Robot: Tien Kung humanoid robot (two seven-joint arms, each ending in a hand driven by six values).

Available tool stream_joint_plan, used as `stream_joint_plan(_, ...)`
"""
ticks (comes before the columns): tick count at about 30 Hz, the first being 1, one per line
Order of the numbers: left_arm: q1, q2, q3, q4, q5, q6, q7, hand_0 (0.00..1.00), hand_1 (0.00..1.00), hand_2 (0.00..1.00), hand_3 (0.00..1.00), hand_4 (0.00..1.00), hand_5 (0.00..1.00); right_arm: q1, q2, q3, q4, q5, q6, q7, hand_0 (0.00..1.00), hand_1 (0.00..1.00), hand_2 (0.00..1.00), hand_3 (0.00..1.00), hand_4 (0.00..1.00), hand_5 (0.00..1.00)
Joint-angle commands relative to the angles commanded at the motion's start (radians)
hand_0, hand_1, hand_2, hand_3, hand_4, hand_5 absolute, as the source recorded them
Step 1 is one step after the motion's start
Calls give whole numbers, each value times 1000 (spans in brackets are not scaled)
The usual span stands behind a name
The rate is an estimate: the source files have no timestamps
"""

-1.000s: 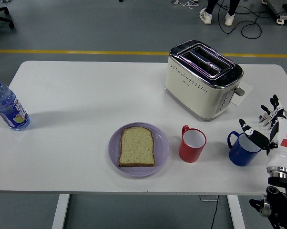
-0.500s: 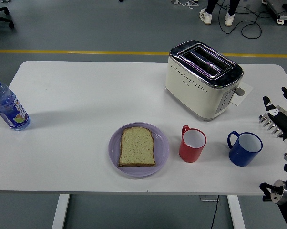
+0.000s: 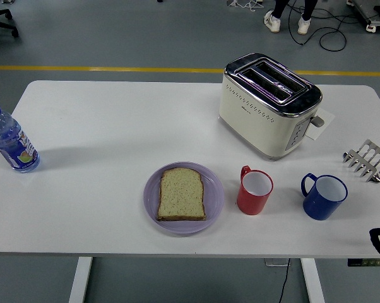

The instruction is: Pick up the cup,pour liquid into bread,place the cup on the desk

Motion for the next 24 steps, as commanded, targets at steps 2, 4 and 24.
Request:
stream_joint_plan(2,0,0,1,0,0,0,0,635,645,653,505,241,854,-5,2,25,6,56,28,-17,727,629,690,631,634,167)
stream_joint_plan(4,1,0,2,0,-1,0,0,635,645,653,505,241,854,-7,3,42,8,109,48,-29,727,629,690,631,634,167)
stream_joint_plan(24,-9,1,-12,-1,3,0,0,634,645,653,505,240,856,-13,20,137,-12,368,129,-106,722,631,695,631,633,179)
